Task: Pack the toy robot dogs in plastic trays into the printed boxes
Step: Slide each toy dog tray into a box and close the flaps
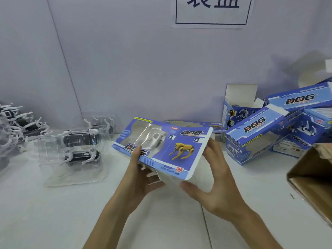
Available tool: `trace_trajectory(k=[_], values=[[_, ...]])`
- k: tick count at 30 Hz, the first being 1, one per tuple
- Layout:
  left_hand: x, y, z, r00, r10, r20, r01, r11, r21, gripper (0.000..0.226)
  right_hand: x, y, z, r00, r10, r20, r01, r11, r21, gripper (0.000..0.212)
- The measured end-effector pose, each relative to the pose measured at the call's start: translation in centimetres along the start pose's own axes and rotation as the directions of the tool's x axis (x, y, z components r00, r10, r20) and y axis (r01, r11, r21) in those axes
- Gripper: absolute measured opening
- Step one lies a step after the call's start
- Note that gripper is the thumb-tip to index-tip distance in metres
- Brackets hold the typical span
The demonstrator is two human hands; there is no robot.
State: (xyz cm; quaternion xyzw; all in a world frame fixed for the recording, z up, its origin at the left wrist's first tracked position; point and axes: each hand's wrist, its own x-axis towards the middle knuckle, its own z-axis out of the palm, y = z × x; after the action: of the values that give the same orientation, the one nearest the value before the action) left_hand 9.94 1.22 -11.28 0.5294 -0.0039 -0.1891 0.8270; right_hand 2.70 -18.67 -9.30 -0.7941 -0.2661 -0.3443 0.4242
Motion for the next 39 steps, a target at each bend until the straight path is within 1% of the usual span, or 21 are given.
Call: trace_trajectory(k=[3,5,6,7,9,11,12,14,15,16,17,19,22,24,26,29,31,33,35,37,39], values=[[-0.4,-0.1,0.3,0.997,-0.045,0.062,0.051,0.993,-0.111,0.078,-0.1,0.0,0.1,0.987,0.059,-0.151,-0.033,0.985,0.168,0.047],[-0.3,-0.4,0.4,0.999,-0.046,0.011,0.047,0.995,-0.084,0.075,0.0,0.6,-0.4,0.947,0.149,-0.285,-0.099,0.978,0.182,0.045],[-0.2,-0.5,0.5,0.999,-0.04,-0.024,0.039,0.998,-0.05,0.074,0.1,1.0,-0.8,0.934,0.188,-0.304,-0.143,0.976,0.165,0.046],[-0.1,-0.6,0.5,0.998,-0.04,-0.038,0.039,0.999,-0.021,0.076,0.3,1.4,-1.2,0.93,0.243,-0.276,-0.206,0.966,0.156,0.051],[-0.2,-0.6,0.7,0.998,-0.054,-0.026,0.054,0.998,0.018,0.089,0.4,2.2,-2.0,0.911,0.398,-0.107,-0.367,0.902,0.227,0.061],[-0.3,-0.7,0.8,0.998,-0.067,-0.007,0.067,0.994,0.082,0.097,0.4,2.7,-2.2,0.853,0.518,0.058,-0.508,0.801,0.318,0.057],[-0.4,-0.8,1.1,0.998,-0.055,-0.027,0.058,0.989,0.133,0.097,0.3,2.8,-2.1,0.834,0.547,0.079,-0.541,0.778,0.32,0.053],[-0.3,-0.9,1.3,0.992,-0.002,-0.127,0.038,0.958,0.283,0.09,0.4,2.7,-1.7,0.835,0.55,0.015,-0.531,0.798,0.284,0.041],[-0.3,-1.0,1.3,0.985,0.079,-0.155,-0.01,0.915,0.403,0.079,0.4,2.5,-1.5,0.842,0.537,-0.038,-0.508,0.816,0.277,0.034],[-0.2,-1.1,1.1,0.969,0.198,-0.151,-0.085,0.833,0.547,0.061,0.4,2.4,-1.4,0.842,0.531,-0.094,-0.487,0.824,0.288,0.031],[0.1,-1.4,0.8,0.943,0.31,-0.122,-0.147,0.717,0.682,0.048,0.5,2.3,-1.3,0.83,0.536,-0.151,-0.472,0.822,0.319,0.032],[0.0,-1.8,0.4,0.887,0.459,-0.046,-0.214,0.498,0.84,0.045,0.6,2.2,-1.5,0.786,0.56,-0.262,-0.438,0.803,0.403,0.031],[-0.8,-2.0,1.1,0.813,0.564,0.146,-0.345,0.265,0.9,0.045,0.7,2.3,-2.3,0.696,0.603,-0.389,-0.396,0.775,0.493,0.018],[-1.3,-2.2,1.9,0.79,0.565,0.237,-0.421,0.221,0.879,0.042,0.6,2.4,-2.8,0.664,0.619,-0.42,-0.395,0.767,0.506,0.013],[-1.6,-2.4,2.3,0.773,0.569,0.28,-0.442,0.167,0.882,0.04,0.6,2.3,-2.9,0.648,0.621,-0.442,-0.392,0.768,0.506,0.011],[-2.0,-2.5,2.7,0.7,0.64,0.316,-0.467,0.075,0.881,0.028,0.6,1.8,-2.9,0.635,0.569,-0.522,-0.341,0.813,0.471,0.012],[-2.1,-2.7,3.1,0.641,0.692,0.331,-0.515,0.069,0.855,0.019,0.5,1.5,-2.9,0.626,0.518,-0.582,-0.307,0.851,0.427,0.016],[-2.0,-3.0,3.5,0.589,0.756,0.285,-0.588,0.16,0.793,0.011,0.4,1.1,-2.6,0.621,0.463,-0.632,-0.275,0.884,0.377,0.021],[-1.9,-3.4,3.9,0.52,0.817,0.248,-0.678,0.218,0.702,0.029,0.1,0.7,-1.9,0.618,0.414,-0.668,-0.262,0.91,0.321,0.025],[-1.8,-3.9,4.1,0.409,0.866,0.287,-0.747,0.137,0.651,0.04,-0.2,0.3,-1.1,0.613,0.372,-0.697,-0.253,0.928,0.273,0.027],[-1.7,-4.4,4.2,0.344,0.873,0.347,-0.777,0.057,0.627,0.043,-0.3,0.0,-0.8,0.617,0.339,-0.711,-0.24,0.941,0.239,0.025]])
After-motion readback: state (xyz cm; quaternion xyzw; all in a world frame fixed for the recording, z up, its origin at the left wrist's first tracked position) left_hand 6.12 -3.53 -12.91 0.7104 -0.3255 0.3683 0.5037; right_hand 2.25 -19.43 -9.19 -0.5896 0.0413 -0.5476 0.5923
